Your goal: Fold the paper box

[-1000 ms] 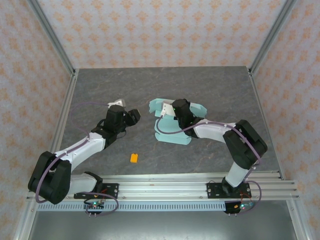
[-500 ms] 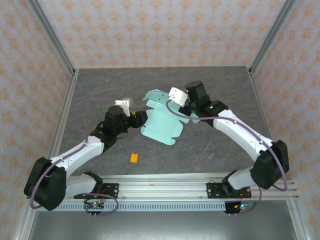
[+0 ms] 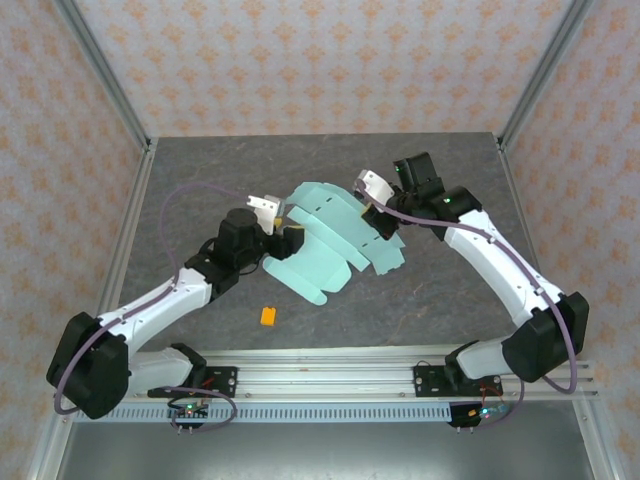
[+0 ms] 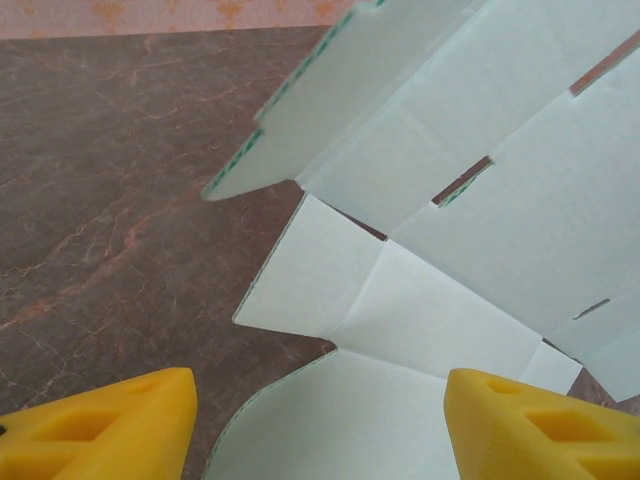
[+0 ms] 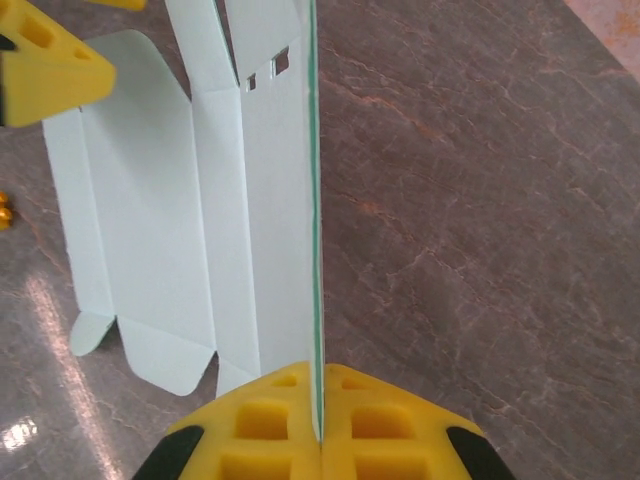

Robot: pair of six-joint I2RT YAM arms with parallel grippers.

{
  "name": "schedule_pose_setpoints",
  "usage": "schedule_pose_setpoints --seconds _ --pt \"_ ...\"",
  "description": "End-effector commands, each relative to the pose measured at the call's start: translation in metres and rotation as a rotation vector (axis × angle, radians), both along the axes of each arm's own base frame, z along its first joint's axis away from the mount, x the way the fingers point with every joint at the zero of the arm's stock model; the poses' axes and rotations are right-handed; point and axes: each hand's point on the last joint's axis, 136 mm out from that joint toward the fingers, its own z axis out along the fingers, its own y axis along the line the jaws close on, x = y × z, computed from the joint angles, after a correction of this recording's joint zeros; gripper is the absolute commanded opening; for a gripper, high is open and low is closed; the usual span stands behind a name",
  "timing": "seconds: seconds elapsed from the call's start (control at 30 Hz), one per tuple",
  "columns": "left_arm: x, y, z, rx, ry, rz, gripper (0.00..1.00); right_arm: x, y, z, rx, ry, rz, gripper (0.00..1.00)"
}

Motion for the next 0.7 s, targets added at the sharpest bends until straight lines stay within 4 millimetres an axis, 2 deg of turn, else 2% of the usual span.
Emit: schedule_pose_setpoints --seconds 0.0,0.2,0.27,0.53,0.67 --pt "0.007 -0.005 0.005 0.023 -0.015 -0.021 0.67 -0.012 0.008 0.017 0.085 0.026 0.036 0.00" --pt "0.019 -0.016 0.008 0.016 -0.030 -0.040 0.67 -0.011 0.009 0.019 0.091 0.034 0.033 0.00" --pt "0.019 -0.021 0.012 -0.009 -0.041 -0.064 0.63 -0.007 0.009 0.019 0.094 0.032 0.018 0.00" --pt "-0.003 -0.035 0.030 -0.087 -0.126 -0.200 0.43 0.006 0.010 0.016 0.096 0.068 -0.042 0.00" --pt "-0.015 -0.043 0.034 -0.087 -0.148 -0.284 0.39 0.006 0.013 0.016 0.107 0.093 -0.045 0.00"
